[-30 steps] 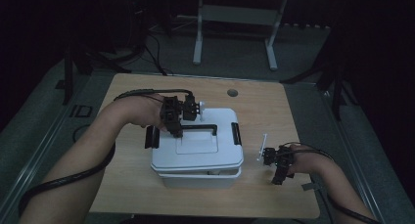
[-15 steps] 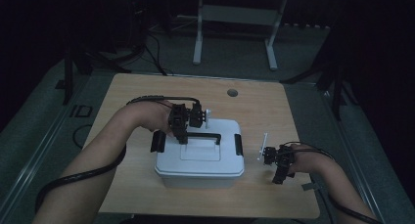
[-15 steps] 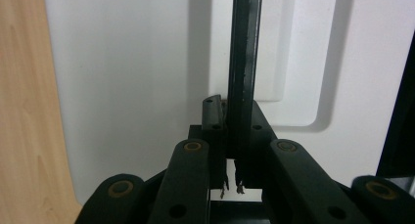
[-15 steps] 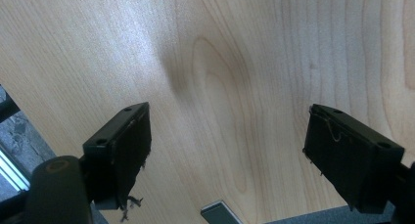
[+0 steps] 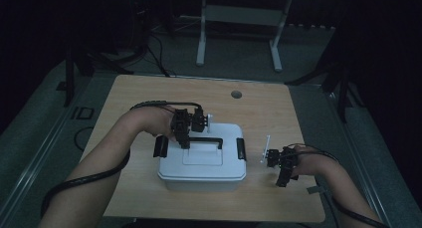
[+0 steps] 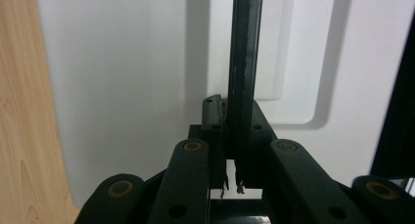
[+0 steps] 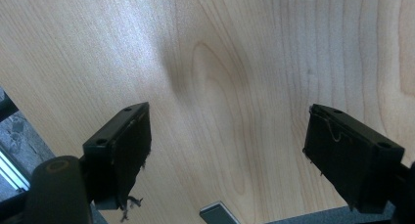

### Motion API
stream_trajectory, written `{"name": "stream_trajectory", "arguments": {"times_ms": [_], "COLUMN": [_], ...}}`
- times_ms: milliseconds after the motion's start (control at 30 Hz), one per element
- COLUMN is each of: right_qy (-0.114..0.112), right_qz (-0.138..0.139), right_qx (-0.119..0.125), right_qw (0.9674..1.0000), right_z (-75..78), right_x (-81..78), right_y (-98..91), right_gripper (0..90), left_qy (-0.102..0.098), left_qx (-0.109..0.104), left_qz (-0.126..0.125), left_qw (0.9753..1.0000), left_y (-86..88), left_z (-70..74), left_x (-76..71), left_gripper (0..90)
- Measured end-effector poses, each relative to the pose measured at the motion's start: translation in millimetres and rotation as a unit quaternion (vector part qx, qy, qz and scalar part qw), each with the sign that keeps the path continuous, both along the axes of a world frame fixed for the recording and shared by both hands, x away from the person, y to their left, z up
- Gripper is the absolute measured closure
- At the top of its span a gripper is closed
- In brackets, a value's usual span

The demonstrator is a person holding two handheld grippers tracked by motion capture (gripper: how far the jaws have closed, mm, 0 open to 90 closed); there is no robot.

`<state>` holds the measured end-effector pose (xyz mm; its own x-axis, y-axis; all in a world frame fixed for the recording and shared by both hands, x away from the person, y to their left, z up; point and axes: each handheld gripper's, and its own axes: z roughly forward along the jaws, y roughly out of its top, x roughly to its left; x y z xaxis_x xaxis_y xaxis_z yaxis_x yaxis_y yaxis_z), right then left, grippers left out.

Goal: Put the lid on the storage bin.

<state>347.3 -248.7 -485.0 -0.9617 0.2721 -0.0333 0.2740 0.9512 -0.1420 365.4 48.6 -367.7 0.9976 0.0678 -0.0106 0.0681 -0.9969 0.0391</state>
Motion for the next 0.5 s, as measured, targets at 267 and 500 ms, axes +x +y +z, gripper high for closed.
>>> {"name": "stream_trajectory", "arguments": {"times_ms": [267,500], "right_qy": [0.001,0.001], "right_qz": [0.000,0.000], "right_qx": [-0.003,-0.002], "right_qw": [1.0000,1.0000], "right_z": [-1.6,-1.9], "right_x": [-0.4,-0.8], "right_y": [-0.7,-0.9], "right_gripper": [17.2,17.2], "left_qy": [0.006,0.007], "left_qx": [0.001,0.001], "left_qz": [0.002,0.003], "left_qw": [1.0000,1.0000], "left_y": [0.4,0.3], "left_z": [-3.4,-3.3], "left_x": [2.2,2.4], "left_gripper": [83.3,83.0]}}
